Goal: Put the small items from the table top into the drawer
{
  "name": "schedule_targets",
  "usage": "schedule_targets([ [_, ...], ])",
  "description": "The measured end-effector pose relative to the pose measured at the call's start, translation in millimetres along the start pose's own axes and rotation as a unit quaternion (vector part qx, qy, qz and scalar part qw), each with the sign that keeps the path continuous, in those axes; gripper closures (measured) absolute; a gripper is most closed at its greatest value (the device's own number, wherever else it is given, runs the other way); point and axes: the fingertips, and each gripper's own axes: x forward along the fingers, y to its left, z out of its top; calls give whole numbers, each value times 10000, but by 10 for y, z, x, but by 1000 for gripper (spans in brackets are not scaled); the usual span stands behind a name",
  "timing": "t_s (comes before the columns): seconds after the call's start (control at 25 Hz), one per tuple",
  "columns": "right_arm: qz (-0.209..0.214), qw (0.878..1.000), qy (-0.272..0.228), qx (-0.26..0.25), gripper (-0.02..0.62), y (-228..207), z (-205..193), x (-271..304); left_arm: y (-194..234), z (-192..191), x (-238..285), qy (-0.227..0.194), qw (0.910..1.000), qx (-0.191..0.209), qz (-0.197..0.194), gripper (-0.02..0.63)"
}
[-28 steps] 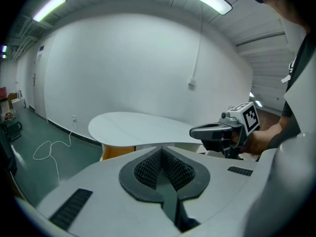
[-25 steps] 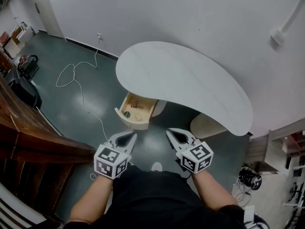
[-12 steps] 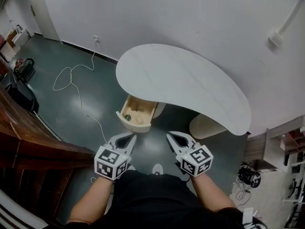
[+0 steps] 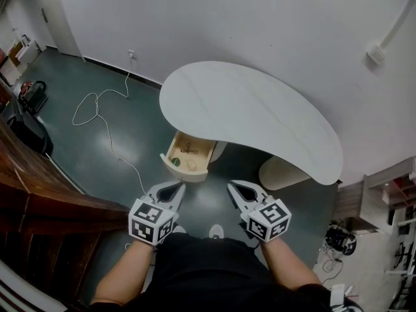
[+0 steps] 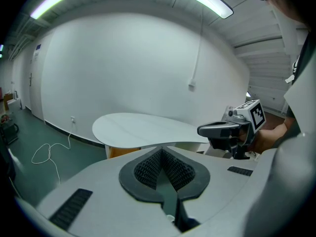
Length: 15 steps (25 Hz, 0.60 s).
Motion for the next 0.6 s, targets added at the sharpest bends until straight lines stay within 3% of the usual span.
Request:
schedule_targets([
  [0.6,-20,10000,28,-6,588,12,-33,-14,-25,2,9,-9,10000,19,-62,592],
])
